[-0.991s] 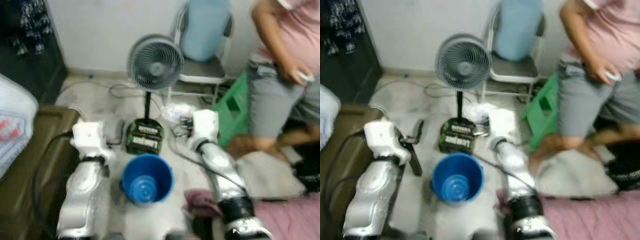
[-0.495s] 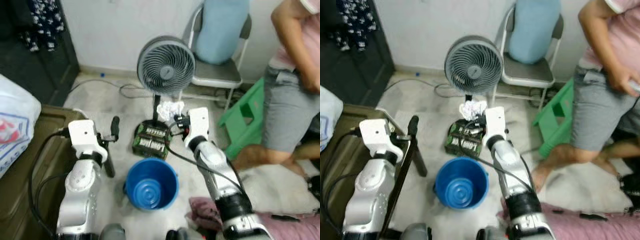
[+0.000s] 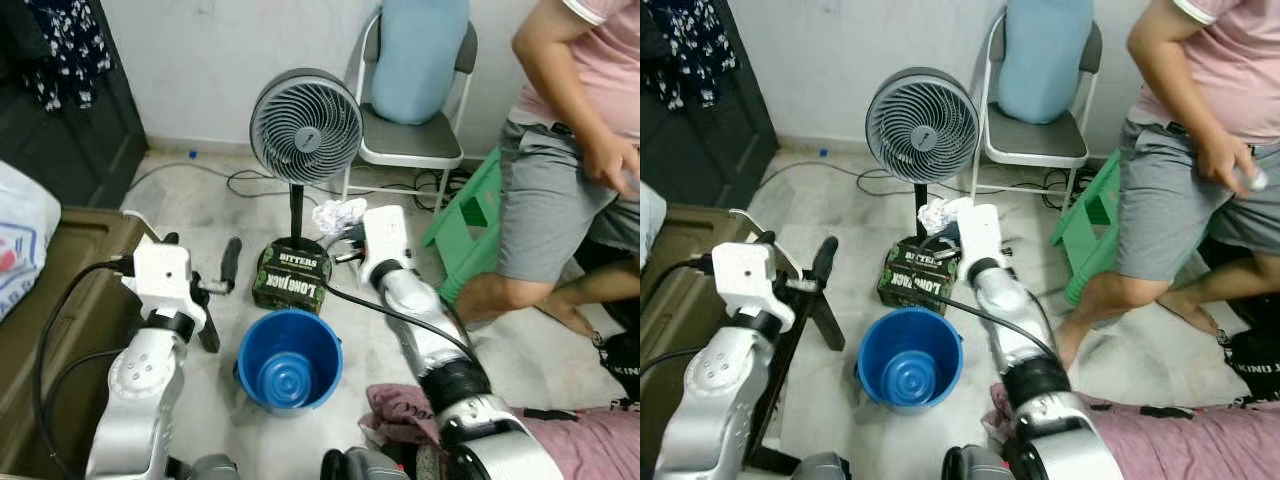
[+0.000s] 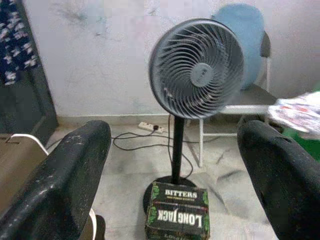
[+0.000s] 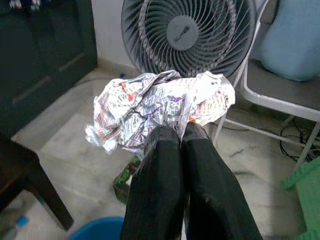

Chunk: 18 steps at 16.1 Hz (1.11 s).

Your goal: Clean up the room

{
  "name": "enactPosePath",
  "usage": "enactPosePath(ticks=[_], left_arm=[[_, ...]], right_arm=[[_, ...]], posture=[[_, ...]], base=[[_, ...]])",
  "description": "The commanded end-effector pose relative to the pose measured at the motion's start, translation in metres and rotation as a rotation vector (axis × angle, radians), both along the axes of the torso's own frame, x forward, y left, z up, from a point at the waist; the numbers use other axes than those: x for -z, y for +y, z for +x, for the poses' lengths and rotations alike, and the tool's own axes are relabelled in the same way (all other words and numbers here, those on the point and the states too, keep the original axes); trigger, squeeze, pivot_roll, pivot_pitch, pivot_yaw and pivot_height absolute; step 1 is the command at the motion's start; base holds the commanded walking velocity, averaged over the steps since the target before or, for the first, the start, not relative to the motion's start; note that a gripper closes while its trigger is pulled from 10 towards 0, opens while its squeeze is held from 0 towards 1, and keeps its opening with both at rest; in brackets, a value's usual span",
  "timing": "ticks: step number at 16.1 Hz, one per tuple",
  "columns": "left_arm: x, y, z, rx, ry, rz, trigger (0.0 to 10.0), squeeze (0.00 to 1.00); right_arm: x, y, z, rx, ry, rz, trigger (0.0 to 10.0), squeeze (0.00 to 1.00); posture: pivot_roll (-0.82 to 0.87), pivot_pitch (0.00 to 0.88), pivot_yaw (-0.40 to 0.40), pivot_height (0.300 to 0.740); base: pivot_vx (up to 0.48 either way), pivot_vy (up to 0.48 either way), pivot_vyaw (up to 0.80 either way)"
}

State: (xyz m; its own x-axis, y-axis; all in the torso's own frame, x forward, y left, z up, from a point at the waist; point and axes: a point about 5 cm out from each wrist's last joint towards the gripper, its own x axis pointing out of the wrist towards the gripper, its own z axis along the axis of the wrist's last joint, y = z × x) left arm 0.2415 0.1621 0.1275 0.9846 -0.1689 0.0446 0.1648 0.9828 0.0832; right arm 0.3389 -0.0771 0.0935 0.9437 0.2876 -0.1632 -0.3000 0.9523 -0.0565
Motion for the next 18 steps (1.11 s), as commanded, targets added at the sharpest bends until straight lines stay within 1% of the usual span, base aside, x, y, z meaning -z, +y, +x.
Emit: enactPosePath(ticks=[1, 2, 3, 4, 6, 8, 9, 10, 11, 13, 15, 17, 18], left_arm=[[-0.002, -0.012, -0.010, 0.088, -0.024, 0.072, 10.0, 0.00], [-0.001, -0.018, -0.019, 0.123, -0.012, 0.065, 10.0, 0.00], [0.000, -0.019, -0.030, 0.132, 0.007, 0.064, 10.0, 0.00], [0.001, -0.017, -0.037, 0.134, 0.016, 0.088, 10.0, 0.00], [0.001, -0.009, -0.051, 0.114, 0.034, 0.116, 10.0, 0.00], [-0.003, -0.004, -0.056, 0.100, 0.041, 0.133, 10.0, 0.00], [-0.006, -0.001, -0.064, 0.102, 0.055, 0.147, 10.0, 0.00], [-0.007, 0.000, -0.066, 0.108, 0.060, 0.154, 10.0, 0.00], [-0.009, 0.004, -0.072, 0.117, 0.075, 0.168, 10.0, 0.00], [-0.012, 0.011, -0.078, 0.119, 0.106, 0.180, 10.0, 0.00], [-0.016, 0.017, -0.081, 0.109, 0.126, 0.186, 10.0, 0.00], [-0.017, 0.019, -0.086, 0.107, 0.145, 0.195, 10.0, 0.00], [-0.017, 0.019, -0.087, 0.107, 0.147, 0.196, 10.0, 0.00]], right_arm=[[0.014, -0.007, 0.000, 0.044, 0.079, -0.032, 10.0, 0.00], [0.026, -0.012, -0.003, 0.065, 0.142, -0.052, 10.0, 0.00], [0.040, -0.019, -0.007, 0.101, 0.217, -0.080, 10.0, 0.00], [0.049, -0.021, -0.010, 0.114, 0.264, -0.109, 10.0, 0.00], [0.064, -0.019, -0.018, 0.150, 0.343, -0.173, 10.0, 0.00], [0.074, -0.017, -0.023, 0.162, 0.389, -0.189, 10.0, 0.00], [0.078, -0.013, -0.026, 0.168, 0.407, -0.182, 10.0, 0.00], [0.079, -0.012, -0.027, 0.169, 0.413, -0.178, 10.0, 0.00], [0.082, -0.010, -0.030, 0.171, 0.426, -0.175, 10.0, 0.00], [0.087, -0.010, -0.033, 0.181, 0.439, -0.184, 10.0, 0.00], [0.087, -0.017, -0.030, 0.204, 0.438, -0.205, 10.0, 0.00], [0.081, -0.023, -0.024, 0.230, 0.430, -0.190, 10.0, 0.00], [0.080, -0.023, -0.023, 0.233, 0.424, -0.185, 10.0, 0.00]], posture=[[0.12, 0.123, -0.123, 0.740], [0.15, 0.133, -0.130, 0.740], [0.17, 0.142, -0.132, 0.740], [0.18, 0.155, -0.131, 0.740], [0.21, 0.192, -0.112, 0.740], [0.23, 0.214, -0.087, 0.740], [0.24, 0.233, -0.062, 0.740], [0.25, 0.240, -0.052, 0.740], [0.26, 0.254, -0.033, 0.740], [0.29, 0.281, 0.000, 0.740], [0.30, 0.293, 0.010, 0.740], [0.32, 0.302, 0.017, 0.740], [0.32, 0.303, 0.018, 0.740]], base=[[0.000, 0.000, 0.00], [0.000, 0.000, 0.00], [0.000, 0.000, 0.00], [0.000, 0.000, 0.00], [0.000, 0.000, 0.00], [0.000, 0.000, 0.00], [0.000, 0.000, 0.00], [0.000, 0.000, 0.00], [0.000, 0.000, 0.00], [0.000, 0.000, 0.00], [0.000, 0.000, 0.00], [0.000, 0.000, 0.00], [0.000, 0.000, 0.00]])
